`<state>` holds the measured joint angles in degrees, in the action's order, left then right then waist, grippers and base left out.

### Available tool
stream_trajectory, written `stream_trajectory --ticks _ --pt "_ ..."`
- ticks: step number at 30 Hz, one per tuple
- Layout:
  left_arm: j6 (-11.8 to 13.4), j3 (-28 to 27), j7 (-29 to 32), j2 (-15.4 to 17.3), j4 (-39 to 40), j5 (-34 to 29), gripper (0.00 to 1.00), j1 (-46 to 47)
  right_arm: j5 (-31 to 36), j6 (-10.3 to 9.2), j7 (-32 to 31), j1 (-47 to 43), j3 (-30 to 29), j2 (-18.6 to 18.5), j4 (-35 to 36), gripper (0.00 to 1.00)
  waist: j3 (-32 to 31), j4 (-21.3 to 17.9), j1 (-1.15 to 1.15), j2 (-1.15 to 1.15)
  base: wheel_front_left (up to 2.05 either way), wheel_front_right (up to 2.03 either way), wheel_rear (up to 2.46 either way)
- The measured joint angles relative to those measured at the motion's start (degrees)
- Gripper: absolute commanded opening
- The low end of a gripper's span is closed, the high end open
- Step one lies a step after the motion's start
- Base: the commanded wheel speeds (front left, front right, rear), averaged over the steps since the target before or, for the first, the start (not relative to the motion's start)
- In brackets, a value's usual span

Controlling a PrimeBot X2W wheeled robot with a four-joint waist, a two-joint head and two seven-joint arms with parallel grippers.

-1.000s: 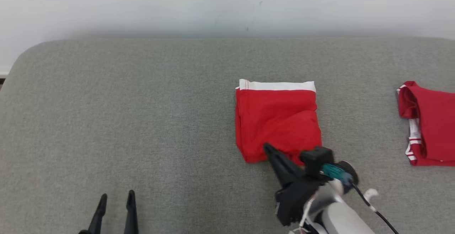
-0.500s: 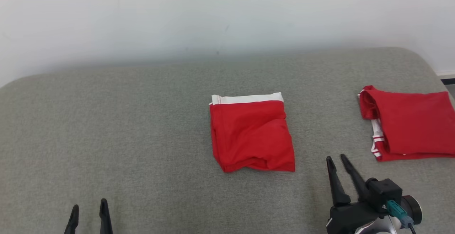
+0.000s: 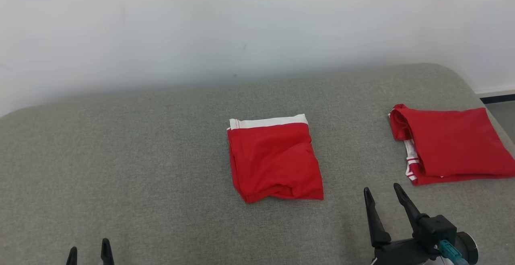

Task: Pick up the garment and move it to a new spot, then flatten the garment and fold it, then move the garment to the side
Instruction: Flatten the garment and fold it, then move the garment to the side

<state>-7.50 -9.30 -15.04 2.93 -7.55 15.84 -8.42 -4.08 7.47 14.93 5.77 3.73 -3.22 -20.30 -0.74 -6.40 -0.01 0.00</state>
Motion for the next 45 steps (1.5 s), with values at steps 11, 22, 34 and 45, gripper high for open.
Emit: stream_trajectory --ticks 11,22,34,45 --pt "0.00 0.16 0.00 0.00 0.43 -0.65 1.00 -1.86 -2.37 0.00 0.05 -0.77 0.30 0.07 0.16 1.00 -0.73 0.25 0.00 0.00 0.00 0.00 0.00" --pt "0.00 1.31 0.00 0.00 -0.45 -0.65 1.00 -1.87 -2.38 0.00 0.05 -0.79 -0.04 0.16 -0.02 1.00 -0.29 0.29 0.01 0.00 0.00 0.00 0.00" --pt "0.00 1.81 0.00 0.10 -1.10 -0.64 1.00 -1.60 -2.27 0.00 0.07 -0.55 0.65 0.25 0.01 1.00 0.49 0.56 0.01 0.00 0.00 0.00 0.00" --pt "0.00 2.44 0.00 0.14 -0.91 -0.62 1.00 -0.39 -8.06 0.00 -13.60 14.65 3.63 0.30 -6.05 1.00 2.84 0.75 0.01 0.00 0.00 0.00 0.00"
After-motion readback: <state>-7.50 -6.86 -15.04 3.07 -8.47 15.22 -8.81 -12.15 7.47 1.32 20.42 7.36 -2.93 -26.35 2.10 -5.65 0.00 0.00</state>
